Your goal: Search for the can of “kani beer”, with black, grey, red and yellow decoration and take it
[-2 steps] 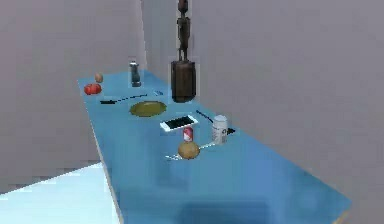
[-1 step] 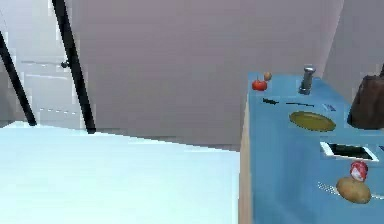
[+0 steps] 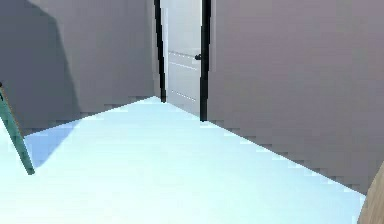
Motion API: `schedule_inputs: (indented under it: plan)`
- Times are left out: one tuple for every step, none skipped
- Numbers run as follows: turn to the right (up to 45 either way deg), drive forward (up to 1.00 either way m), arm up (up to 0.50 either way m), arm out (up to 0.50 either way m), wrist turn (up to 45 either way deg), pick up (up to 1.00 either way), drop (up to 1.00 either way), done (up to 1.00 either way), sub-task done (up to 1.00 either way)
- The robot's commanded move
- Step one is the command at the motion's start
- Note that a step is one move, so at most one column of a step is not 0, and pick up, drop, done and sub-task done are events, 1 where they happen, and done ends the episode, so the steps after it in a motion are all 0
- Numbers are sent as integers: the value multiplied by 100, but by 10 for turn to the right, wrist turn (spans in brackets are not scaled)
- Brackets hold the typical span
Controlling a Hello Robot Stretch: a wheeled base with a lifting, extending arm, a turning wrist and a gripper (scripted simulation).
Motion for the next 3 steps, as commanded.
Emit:
schedule_inputs:
  plan:
    - [0,0,50,0,0,0,0,0,0]
    - [0,0,38,0,0,0,0,0,0]
    - [0,0,0,46,0,0,0,0,0]
